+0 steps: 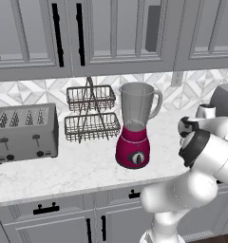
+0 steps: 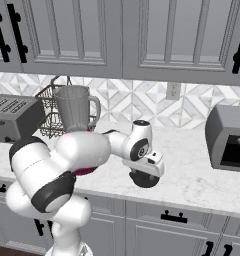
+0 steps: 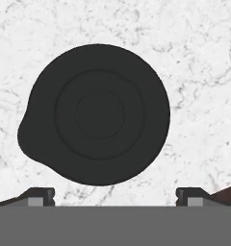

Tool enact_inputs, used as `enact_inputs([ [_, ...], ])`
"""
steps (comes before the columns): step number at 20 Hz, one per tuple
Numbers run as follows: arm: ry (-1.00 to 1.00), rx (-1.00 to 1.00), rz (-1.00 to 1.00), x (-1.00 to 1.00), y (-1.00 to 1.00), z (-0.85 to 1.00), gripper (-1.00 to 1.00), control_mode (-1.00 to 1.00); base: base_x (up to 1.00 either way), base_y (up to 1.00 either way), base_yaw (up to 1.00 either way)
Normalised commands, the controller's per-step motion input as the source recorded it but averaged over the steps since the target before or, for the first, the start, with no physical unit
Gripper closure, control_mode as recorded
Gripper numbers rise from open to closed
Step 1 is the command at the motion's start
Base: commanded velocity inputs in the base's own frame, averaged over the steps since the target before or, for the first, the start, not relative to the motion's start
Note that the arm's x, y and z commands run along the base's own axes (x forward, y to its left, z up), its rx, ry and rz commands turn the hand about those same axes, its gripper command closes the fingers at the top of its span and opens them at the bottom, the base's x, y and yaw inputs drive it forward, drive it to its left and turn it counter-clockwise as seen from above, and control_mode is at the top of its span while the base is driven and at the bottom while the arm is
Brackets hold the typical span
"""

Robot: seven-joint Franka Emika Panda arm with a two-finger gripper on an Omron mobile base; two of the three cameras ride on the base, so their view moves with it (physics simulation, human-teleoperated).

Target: Close the lid blender by securely placing the lid on top.

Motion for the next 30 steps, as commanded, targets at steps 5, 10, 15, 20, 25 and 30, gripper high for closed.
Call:
enact_inputs([
  [5,0.00,0.00,0.00,0.24,0.00,-0.25,-1.00,-1.00,0.00,0.00,0.00],
  [10,-0.01,0.00,0.00,0.21,0.00,-0.20,-1.00,-1.00,0.00,0.00,0.00],
  [15,-0.02,0.00,0.00,0.16,0.00,-0.21,-1.00,-1.00,0.00,0.00,0.00],
  [20,-0.04,0.00,0.00,0.18,0.00,-0.20,-1.00,-1.00,0.00,0.00,0.00],
  [25,-0.05,0.00,0.00,0.03,-0.13,-0.04,-1.00,-1.00,0.00,0.00,0.00],
  [30,0.00,0.00,0.00,0.15,0.00,0.00,-1.00,-1.00,0.00,0.00,0.00],
])
